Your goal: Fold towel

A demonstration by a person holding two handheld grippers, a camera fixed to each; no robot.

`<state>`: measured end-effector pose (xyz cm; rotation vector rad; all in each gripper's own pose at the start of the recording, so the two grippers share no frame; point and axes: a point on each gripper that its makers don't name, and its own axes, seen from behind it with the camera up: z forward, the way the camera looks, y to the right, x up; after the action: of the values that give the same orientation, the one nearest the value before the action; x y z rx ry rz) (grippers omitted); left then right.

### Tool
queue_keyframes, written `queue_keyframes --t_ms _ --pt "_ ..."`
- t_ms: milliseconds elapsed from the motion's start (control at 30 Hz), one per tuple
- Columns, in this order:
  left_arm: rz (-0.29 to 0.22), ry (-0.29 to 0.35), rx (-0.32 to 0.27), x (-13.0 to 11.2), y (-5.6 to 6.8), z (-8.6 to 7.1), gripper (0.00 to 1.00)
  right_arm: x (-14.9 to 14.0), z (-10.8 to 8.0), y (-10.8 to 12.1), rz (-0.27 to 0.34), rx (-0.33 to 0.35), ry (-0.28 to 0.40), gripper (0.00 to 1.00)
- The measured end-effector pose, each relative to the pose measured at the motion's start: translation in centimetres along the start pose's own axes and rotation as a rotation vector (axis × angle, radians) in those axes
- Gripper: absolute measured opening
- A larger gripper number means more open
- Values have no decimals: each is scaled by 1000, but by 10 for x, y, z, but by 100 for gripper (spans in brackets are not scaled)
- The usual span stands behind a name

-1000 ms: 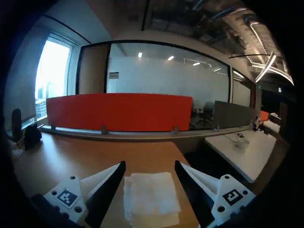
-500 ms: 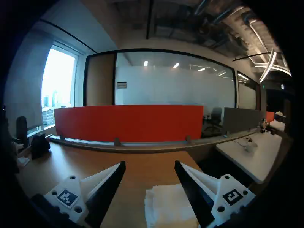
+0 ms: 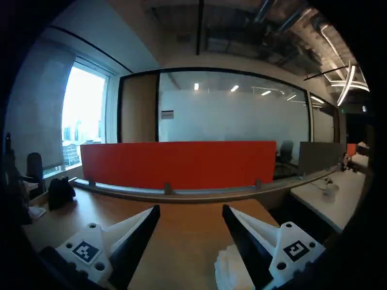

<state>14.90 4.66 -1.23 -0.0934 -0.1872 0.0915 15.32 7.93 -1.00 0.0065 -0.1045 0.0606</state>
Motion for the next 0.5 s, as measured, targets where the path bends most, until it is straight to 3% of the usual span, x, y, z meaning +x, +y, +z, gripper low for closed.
queue_keyframes --t_ms 500 --pt "-17 54 1 20 -1 4 95 15 17 -48 24 12 32 100"
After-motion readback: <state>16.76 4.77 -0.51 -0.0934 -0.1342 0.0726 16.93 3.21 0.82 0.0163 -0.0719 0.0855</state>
